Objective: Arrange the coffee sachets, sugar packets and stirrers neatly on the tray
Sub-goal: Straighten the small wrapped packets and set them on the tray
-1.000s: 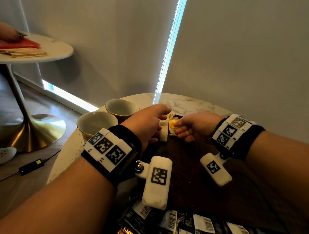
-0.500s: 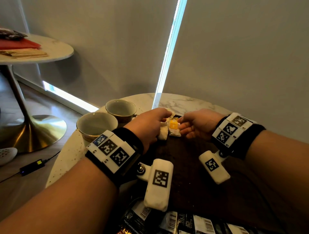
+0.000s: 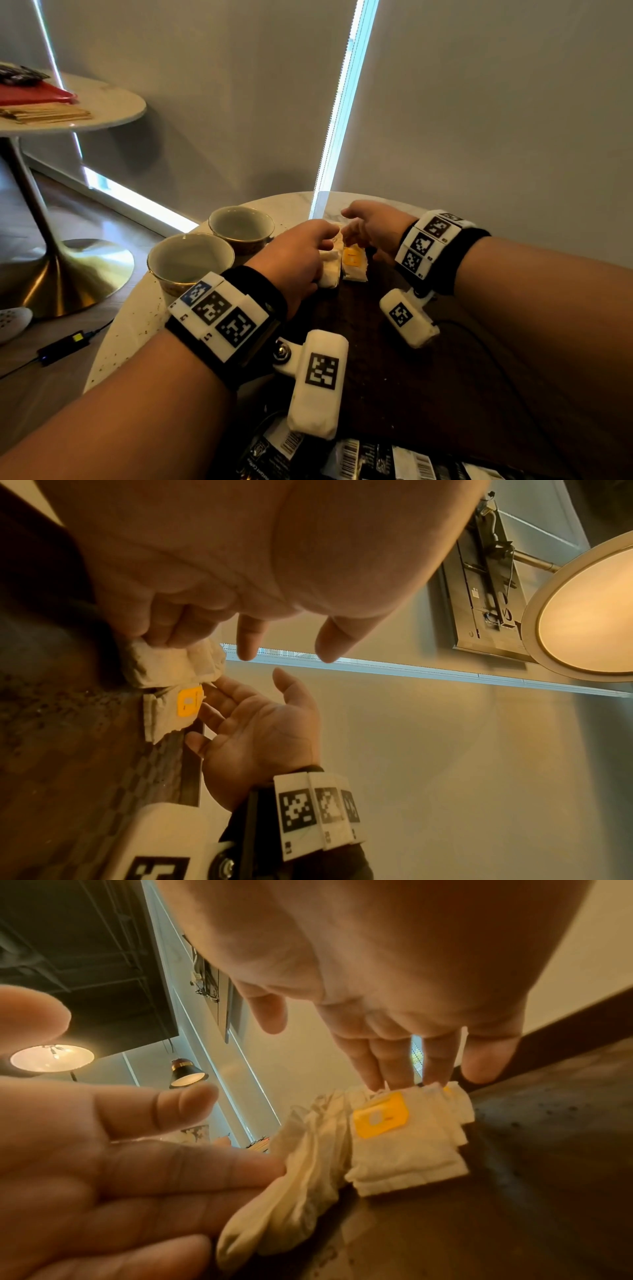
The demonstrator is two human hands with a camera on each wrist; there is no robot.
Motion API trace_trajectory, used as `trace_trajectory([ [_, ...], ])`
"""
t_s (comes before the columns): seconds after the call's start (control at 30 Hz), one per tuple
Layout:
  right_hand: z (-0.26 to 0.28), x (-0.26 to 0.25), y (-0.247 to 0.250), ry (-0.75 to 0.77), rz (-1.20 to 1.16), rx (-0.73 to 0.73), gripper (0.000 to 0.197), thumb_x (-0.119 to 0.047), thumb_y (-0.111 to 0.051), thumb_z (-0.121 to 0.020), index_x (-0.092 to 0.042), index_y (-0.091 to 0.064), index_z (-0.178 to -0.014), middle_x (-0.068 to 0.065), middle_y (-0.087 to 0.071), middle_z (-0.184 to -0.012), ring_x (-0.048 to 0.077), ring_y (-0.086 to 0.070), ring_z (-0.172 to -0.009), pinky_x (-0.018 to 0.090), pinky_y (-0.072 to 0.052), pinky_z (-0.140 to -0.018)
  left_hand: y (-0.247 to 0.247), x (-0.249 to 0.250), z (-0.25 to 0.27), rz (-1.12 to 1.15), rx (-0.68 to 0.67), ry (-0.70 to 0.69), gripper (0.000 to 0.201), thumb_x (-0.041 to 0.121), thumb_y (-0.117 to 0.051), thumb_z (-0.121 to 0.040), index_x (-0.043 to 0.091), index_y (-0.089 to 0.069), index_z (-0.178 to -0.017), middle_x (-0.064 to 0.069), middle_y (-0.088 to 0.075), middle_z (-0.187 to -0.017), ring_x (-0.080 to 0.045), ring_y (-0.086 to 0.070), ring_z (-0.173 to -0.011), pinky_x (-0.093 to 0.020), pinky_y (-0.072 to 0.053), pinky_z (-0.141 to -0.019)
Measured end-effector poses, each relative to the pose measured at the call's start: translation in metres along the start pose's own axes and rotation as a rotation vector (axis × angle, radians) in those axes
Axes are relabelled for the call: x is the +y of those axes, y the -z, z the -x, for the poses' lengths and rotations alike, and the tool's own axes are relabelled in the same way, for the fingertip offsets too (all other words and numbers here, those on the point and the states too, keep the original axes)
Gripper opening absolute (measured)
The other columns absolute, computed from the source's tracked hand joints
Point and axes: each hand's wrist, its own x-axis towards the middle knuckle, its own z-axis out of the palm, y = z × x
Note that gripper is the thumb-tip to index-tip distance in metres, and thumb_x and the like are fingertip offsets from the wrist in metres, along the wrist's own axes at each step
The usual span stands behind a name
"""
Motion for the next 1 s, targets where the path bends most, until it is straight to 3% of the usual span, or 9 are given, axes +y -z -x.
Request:
trace_trajectory([
  [0.2,-0.002,0.001,-0.006,-0.016,-0.111,-0.069,0.053,-0.042,-0.04,-0.098,-0.001,-0.065,-0.121,0.017,-0.069,-0.113,0.025,-0.06,-0.095,0.035,-0.045,-0.074,0.0,0.003,0.003,0.029,-0.004,0.008,0.023,0.025,-0.042,-0.105,0.022,-0.061,-0.116,-0.027,-0.049,-0.142,-0.044,-0.045,-0.135,-0.052,-0.042,-0.105],
  [0.27,-0.002,0.002,-0.006,-0.014,-0.137,-0.054,0.051,-0.04,-0.04,-0.099,0.0,-0.064,-0.121,0.017,-0.068,-0.112,0.025,-0.06,-0.093,0.035,-0.046,-0.076,0.001,0.003,0.001,0.042,-0.01,0.02,0.024,0.029,-0.041,-0.104,0.026,-0.061,-0.118,-0.026,-0.058,-0.124,-0.039,-0.055,-0.119,-0.045,-0.045,-0.091],
  [0.37,-0.006,0.003,-0.001,0.037,-0.109,0.053,0.041,-0.035,-0.038,-0.101,-0.006,-0.06,-0.121,0.013,-0.063,-0.107,0.019,-0.057,-0.081,0.032,-0.04,-0.066,0.001,0.005,-0.001,0.069,0.022,0.043,0.02,0.033,-0.041,-0.103,0.026,-0.06,-0.101,-0.002,-0.054,-0.087,-0.02,-0.05,-0.089,-0.037,-0.04,-0.077],
  [0.47,-0.011,0.009,0.012,-0.027,-0.103,0.144,0.043,-0.044,-0.042,-0.097,-0.009,-0.063,-0.11,0.012,-0.061,-0.104,0.024,-0.056,-0.091,0.037,-0.043,-0.075,0.001,0.007,-0.001,0.072,0.032,0.064,0.02,0.035,-0.045,-0.101,0.022,-0.06,-0.101,0.0,-0.052,-0.086,-0.018,-0.049,-0.089,-0.037,-0.039,-0.079],
  [0.57,-0.014,0.014,0.018,-0.129,-0.162,0.106,0.049,-0.05,-0.044,-0.095,-0.007,-0.062,-0.112,0.019,-0.059,-0.11,0.032,-0.056,-0.102,0.044,-0.047,-0.083,0.0,0.007,0.0,0.081,0.034,0.102,0.028,0.04,-0.05,-0.098,0.016,-0.062,-0.107,-0.003,-0.053,-0.088,-0.02,-0.049,-0.091,-0.036,-0.04,-0.08],
  [0.7,-0.013,0.017,0.013,-0.13,-0.268,0.028,0.05,-0.047,-0.043,-0.096,-0.004,-0.057,-0.117,0.021,-0.06,-0.109,0.032,-0.061,-0.098,0.044,-0.051,-0.091,-0.001,0.007,0.0,0.09,0.03,0.117,0.029,0.042,-0.052,-0.096,0.015,-0.062,-0.103,-0.005,-0.053,-0.088,-0.02,-0.05,-0.085,-0.033,-0.041,-0.074],
  [0.8,-0.011,0.017,0.013,-0.088,-0.237,0.071,0.046,-0.045,-0.044,-0.096,-0.006,-0.06,-0.112,0.017,-0.062,-0.108,0.03,-0.061,-0.099,0.045,-0.05,-0.094,0.0,0.009,-0.001,0.098,0.038,0.114,0.026,0.041,-0.051,-0.097,0.017,-0.061,-0.1,-0.005,-0.054,-0.089,-0.022,-0.05,-0.09,-0.034,-0.041,-0.077],
  [0.9,0.001,0.013,0.015,0.069,-0.061,0.204,0.026,-0.03,-0.044,-0.101,-0.01,-0.059,-0.099,0.004,-0.057,-0.09,0.021,-0.055,-0.085,0.036,-0.049,-0.077,0.002,0.009,-0.002,0.107,0.05,0.094,0.024,0.041,-0.05,-0.096,0.018,-0.06,-0.096,-0.006,-0.057,-0.094,-0.024,-0.052,-0.095,-0.035,-0.042,-0.073],
  [1.0,0.02,0.012,0.013,0.096,-0.099,-0.018,0.023,-0.018,-0.048,-0.097,-0.006,-0.063,-0.085,0.01,-0.063,-0.078,0.021,-0.06,-0.067,0.028,-0.047,-0.054,0.003,0.009,-0.002,0.111,0.056,0.072,0.027,0.043,-0.051,-0.095,0.017,-0.06,-0.097,-0.01,-0.057,-0.098,-0.025,-0.054,-0.093,-0.035,-0.043,-0.071],
])
